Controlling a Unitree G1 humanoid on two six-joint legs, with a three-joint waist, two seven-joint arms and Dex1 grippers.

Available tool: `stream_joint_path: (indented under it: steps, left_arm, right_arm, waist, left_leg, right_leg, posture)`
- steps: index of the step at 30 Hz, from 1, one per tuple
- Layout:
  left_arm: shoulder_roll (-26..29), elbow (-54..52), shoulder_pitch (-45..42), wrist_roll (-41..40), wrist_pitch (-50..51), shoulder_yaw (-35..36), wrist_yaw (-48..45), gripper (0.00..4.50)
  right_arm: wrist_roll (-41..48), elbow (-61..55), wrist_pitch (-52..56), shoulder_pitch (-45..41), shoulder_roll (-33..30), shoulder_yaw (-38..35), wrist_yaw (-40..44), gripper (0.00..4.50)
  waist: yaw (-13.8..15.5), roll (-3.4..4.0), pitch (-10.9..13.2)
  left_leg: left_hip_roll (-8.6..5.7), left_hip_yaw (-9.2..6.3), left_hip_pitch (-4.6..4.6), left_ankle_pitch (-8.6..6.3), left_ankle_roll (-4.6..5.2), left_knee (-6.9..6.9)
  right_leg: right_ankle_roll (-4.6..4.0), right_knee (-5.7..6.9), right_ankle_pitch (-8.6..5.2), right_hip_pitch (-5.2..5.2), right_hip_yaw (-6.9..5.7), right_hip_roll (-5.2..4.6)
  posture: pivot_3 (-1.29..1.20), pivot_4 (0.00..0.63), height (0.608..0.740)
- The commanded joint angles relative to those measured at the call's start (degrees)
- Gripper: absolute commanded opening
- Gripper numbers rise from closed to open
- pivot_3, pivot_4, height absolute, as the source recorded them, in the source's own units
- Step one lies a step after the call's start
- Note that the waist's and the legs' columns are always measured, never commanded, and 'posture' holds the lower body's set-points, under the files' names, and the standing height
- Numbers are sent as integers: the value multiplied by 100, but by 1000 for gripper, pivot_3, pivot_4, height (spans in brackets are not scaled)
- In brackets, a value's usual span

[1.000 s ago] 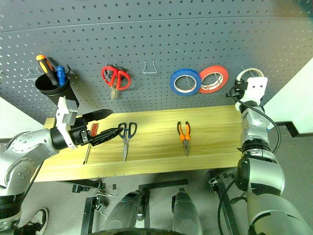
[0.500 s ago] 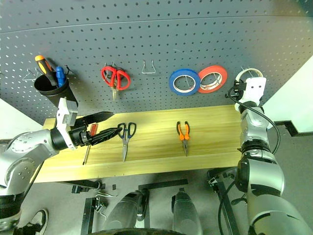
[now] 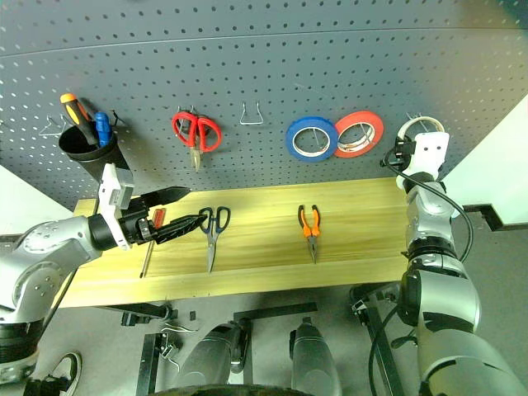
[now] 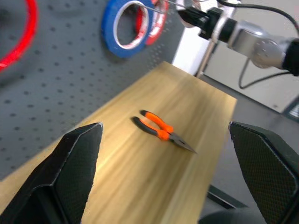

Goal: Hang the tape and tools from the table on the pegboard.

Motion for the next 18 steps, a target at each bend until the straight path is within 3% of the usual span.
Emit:
stream_joint_path:
  steps: [1,18]
  left_arm:
    - [55,-70,-49,47,-46,8,-67,4454]
    - [1,69,-242,320,-129,-83,-186,4454]
  right_arm:
    - [37,-57,3,77,-56,-59,-20,576]
    - [-55,-37,84,34,-98,12,-22,576]
  waist:
    - [4,0,-10]
    - [-3,-2,-37]
  left_leg:
    - [0,0,0,0,-1,1]
    - [0,0,0,2,-2,5]
  right_leg:
    - [0,1,0,0,0,0]
    - [0,7,1,1,0,1]
  posture:
    - [93,116,740]
    - [92,130,740]
